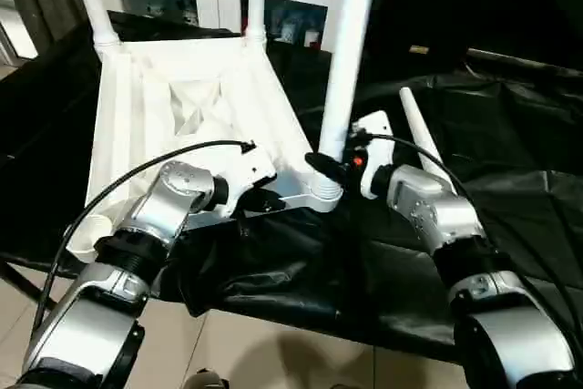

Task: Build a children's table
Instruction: Insert table leg to table base

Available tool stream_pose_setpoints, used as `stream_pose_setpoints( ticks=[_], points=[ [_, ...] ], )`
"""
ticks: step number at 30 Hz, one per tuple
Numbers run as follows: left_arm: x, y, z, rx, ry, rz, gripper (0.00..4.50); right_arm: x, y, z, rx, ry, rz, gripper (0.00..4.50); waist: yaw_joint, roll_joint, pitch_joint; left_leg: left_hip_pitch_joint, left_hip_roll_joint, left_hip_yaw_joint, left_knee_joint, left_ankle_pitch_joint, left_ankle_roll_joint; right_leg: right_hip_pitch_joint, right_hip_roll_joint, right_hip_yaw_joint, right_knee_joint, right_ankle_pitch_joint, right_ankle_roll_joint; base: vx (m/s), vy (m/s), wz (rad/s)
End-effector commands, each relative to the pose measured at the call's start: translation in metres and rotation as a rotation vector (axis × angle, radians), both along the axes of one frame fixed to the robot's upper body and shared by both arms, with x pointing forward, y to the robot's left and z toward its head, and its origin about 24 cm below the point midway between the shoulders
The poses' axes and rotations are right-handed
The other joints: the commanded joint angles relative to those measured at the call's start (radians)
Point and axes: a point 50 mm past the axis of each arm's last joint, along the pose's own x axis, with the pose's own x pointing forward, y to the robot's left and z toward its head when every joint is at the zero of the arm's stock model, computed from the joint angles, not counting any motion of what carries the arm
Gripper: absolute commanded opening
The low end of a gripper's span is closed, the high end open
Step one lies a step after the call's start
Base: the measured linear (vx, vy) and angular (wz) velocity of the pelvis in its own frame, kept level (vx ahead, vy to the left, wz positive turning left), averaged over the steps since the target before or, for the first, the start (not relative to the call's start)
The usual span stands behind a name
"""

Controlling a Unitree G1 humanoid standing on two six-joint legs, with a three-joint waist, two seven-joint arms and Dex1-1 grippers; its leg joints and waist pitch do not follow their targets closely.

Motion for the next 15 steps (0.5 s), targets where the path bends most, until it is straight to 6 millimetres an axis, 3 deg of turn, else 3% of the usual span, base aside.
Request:
stream_pose_setpoints(
  ticks=[1,11,15],
  points=[
    [-0.005,-0.002,-0.004,-0.053,0.039,-0.017,0.0,-0.002,-0.002,-0.012,-0.054,0.056,-0.004,1.9,0.007,-0.002,-0.062,0.013,0.027,-0.004,-0.062,-0.07,0.024,0.042,-0.101,0.035,-0.067,0.075,-0.224,0.0,0.0,0.0],
    [-0.006,0.0,-0.005,-0.033,0.062,-0.023,0.0,-0.003,-0.016,-0.019,0.101,0.14,-0.056,1.9,0.008,-0.003,-0.063,0.016,0.029,-0.003,-0.061,-0.068,0.03,0.042,-0.102,0.036,-0.064,0.117,-0.245,0.0,0.0,0.0],
    [-0.004,0.001,-0.004,-0.028,0.059,-0.013,0.0,-0.011,-0.025,-0.032,0.217,0.182,-0.12,1.9,0.013,0.002,-0.063,0.016,0.03,-0.003,-0.062,-0.075,0.028,0.042,-0.102,0.037,-0.064,0.122,-0.246,0.0,0.0,0.0]
  ],
)
